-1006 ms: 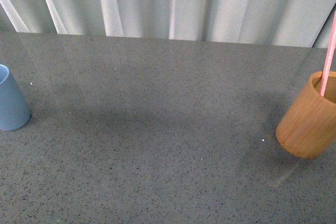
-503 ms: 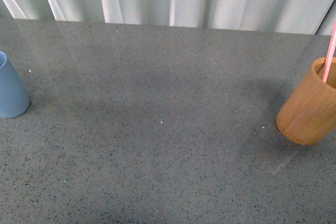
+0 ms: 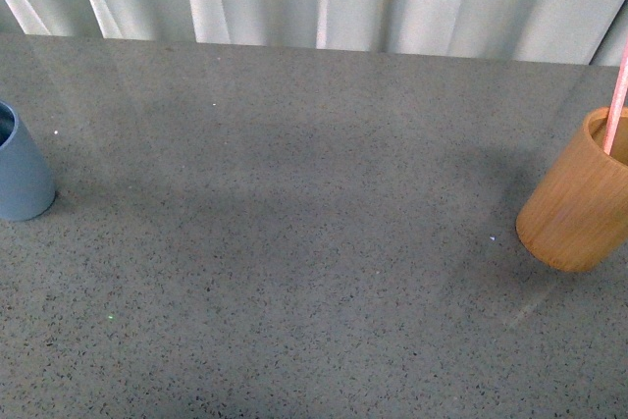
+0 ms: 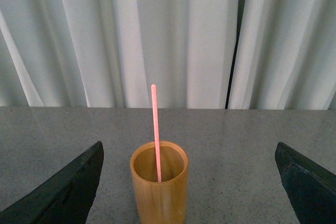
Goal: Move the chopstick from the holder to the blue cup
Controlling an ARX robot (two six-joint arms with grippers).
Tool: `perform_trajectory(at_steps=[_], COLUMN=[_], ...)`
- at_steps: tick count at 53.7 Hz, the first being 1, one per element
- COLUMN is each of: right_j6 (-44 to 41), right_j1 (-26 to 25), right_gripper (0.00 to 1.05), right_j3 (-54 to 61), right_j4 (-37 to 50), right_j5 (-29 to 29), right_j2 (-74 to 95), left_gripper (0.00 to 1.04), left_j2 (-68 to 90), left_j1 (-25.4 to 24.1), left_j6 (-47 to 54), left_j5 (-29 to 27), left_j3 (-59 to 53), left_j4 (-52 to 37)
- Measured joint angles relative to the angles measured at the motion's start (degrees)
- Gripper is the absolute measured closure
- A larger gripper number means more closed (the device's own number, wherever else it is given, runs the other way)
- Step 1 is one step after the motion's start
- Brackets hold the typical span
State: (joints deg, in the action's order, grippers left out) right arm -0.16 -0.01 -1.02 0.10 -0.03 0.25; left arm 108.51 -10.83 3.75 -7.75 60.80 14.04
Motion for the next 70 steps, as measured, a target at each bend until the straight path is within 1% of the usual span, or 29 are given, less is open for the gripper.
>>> perform_trajectory(at_steps=[6,7,10,16,18,21,23,24,25,26,30,35,36,42,44,51,53,59,65,70], right_j6=[0.00,0.00,0.00,0.00,0.00,0.00,0.00,0.00,0.00,0.00,0.00,0.00,0.00,0.00,0.00,0.00,0.00,0.00,0.00,0.00], right_j1=[0.00,0.00,0.00,0.00,0.00,0.00,0.00,0.00,0.00,0.00,0.00,0.00,0.00,0.00,0.00,0.00,0.00,0.00,0.00,0.00], right_gripper=[0.10,0.10,0.10,0.10,0.10,0.10,0.10,0.10,0.10,0.10,0.10,0.10,0.10,0.10,0.10,0.10,0.10,0.10,0.10,0.10], right_j3=[0.00,0.02,0.00,0.00,0.00,0.02,0.02,0.02,0.00,0.00,0.02,0.00,0.00,0.00,0.00,0.00,0.02,0.00,0.02,0.00], right_j4=[0.00,0.00,0.00,0.00,0.00,0.00,0.00,0.00,0.00,0.00,0.00,0.00,0.00,0.00,0.00,0.00,0.00,0.00,0.00,0.00], right_j5=[0.00,0.00,0.00,0.00,0.00,0.00,0.00,0.00,0.00,0.00,0.00,0.00,0.00,0.00,0.00,0.00,0.00,0.00,0.00,0.00], right_j2=[0.00,0.00,0.00,0.00,0.00,0.00,0.00,0.00,0.00,0.00,0.00,0.00,0.00,0.00,0.00,0.00,0.00,0.00,0.00,0.00], left_gripper=[0.07,0.08,0.14,0.31,0.34,0.43,0.47,0.51,0.52,0.56,0.65,0.83,0.84,1.00,1.02,1.01,1.01,1.01,1.01,1.01], left_j2=[0.92,0.98,1.22,1.57,1.64,1.68,1.70,1.73,1.73,1.73,1.73,1.73,1.73,1.53,1.31,-0.72,-1.57,-5.03,-8.74,-10.69], left_j1=[0.48,0.55,0.85,1.66,1.84,2.23,2.38,2.56,2.60,2.73,3.04,3.43,3.43,3.76,3.78,4.70,5.22,7.87,12.68,17.75], left_j6=[-2.03,-2.12,-3.41,-5.07,-5.29,-5.81,-5.97,-6.08,-6.10,-6.16,-6.12,-5.66,-5.64,-4.74,-4.44,-2.27,-1.44,1.42,1.79,1.42], left_j5=[0.04,0.07,-0.09,-0.28,-0.48,-1.14,-1.11,-1.09,-1.11,-1.16,-1.11,-0.96,-0.96,0.31,0.63,1.77,2.38,1.77,1.27,1.29], left_j3=[0.42,0.48,0.76,1.51,1.66,2.01,2.16,2.34,2.36,2.43,2.49,2.54,2.54,2.64,2.69,2.69,2.71,3.52,5.07,6.56], left_j4=[-1.14,-1.25,-1.70,-2.34,-2.34,-2.23,-2.01,-1.60,-1.51,-1.22,-0.31,1.84,1.95,3.85,4.28,6.69,7.82,10.97,14.10,16.02])
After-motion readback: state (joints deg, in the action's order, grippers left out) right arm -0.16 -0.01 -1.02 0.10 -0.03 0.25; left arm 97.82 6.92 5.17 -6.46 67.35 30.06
